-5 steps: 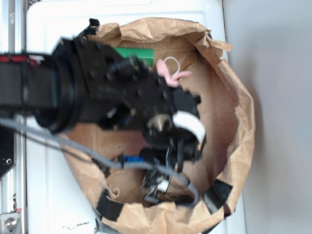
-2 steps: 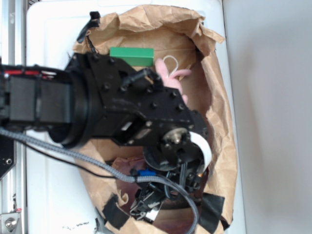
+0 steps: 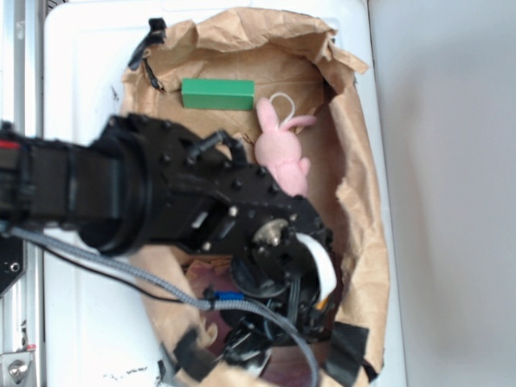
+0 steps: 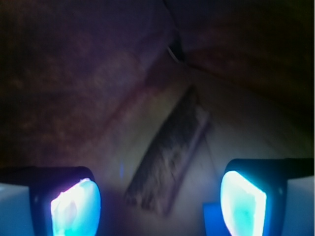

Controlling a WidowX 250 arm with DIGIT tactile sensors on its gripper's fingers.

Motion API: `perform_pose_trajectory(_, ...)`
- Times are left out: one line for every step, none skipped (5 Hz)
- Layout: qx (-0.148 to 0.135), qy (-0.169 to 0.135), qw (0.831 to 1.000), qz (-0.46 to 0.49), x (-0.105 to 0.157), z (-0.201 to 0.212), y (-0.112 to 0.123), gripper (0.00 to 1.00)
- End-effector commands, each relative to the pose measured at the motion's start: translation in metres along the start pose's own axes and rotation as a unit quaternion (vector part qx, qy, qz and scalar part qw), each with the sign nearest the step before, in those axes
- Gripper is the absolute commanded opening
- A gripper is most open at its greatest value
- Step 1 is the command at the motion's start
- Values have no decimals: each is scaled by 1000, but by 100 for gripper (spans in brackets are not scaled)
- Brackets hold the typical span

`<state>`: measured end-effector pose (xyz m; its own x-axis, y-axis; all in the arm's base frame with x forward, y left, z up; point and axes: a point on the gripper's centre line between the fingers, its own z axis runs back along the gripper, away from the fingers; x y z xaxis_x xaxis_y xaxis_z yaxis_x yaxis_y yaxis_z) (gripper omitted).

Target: Grab the wood chip.

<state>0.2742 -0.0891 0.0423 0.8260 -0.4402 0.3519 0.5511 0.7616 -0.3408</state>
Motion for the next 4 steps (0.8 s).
perform_pose_trajectory(38, -15, 998, -58, 1, -21, -9, 100)
perform_pose_trajectory(84, -9, 995, -44, -1, -31, -4, 100)
perform_pose_trajectory(101, -26, 994, -19, 5, -28, 0, 0)
perform_pose_trajectory(81, -29, 996, 1, 18, -14, 1, 0)
